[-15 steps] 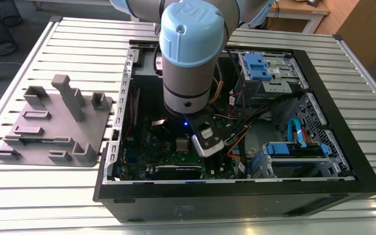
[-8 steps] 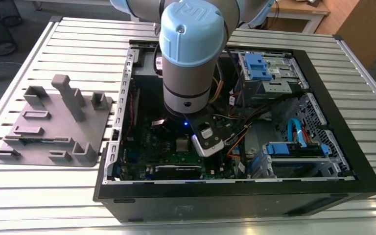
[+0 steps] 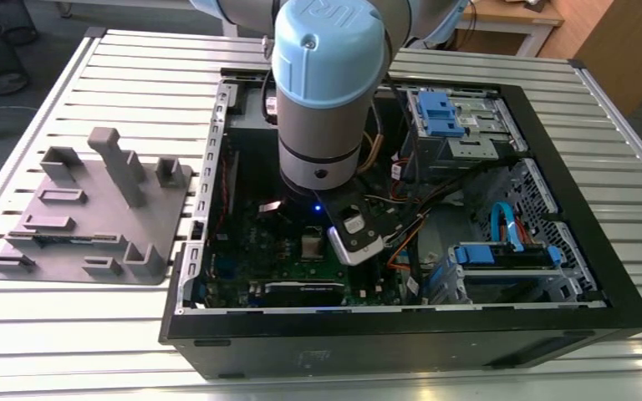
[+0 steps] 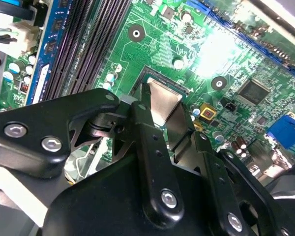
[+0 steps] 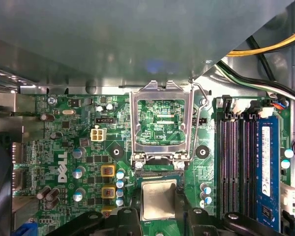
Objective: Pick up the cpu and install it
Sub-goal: 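Place the cpu into insertion slot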
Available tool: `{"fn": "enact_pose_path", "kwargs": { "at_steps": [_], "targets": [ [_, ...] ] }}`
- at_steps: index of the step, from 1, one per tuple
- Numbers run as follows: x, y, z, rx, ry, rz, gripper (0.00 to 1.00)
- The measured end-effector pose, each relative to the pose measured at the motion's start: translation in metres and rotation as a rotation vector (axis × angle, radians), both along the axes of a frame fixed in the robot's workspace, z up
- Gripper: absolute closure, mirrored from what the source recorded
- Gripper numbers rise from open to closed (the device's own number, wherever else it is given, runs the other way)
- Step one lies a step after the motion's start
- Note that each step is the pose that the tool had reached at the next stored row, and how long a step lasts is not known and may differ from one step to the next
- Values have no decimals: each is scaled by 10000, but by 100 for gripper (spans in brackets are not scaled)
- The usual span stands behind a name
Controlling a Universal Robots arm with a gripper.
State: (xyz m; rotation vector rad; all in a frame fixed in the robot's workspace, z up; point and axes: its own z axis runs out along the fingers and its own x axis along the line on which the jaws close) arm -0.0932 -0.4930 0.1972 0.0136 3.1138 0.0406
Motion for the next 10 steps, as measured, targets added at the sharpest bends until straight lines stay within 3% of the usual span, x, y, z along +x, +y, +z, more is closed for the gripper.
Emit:
{"fn": "enact_pose_path", "kwargs": {
  "at_steps": [10],
  "targets": [
    [8, 0, -1, -2, 1, -1, 60]
  ]
}}
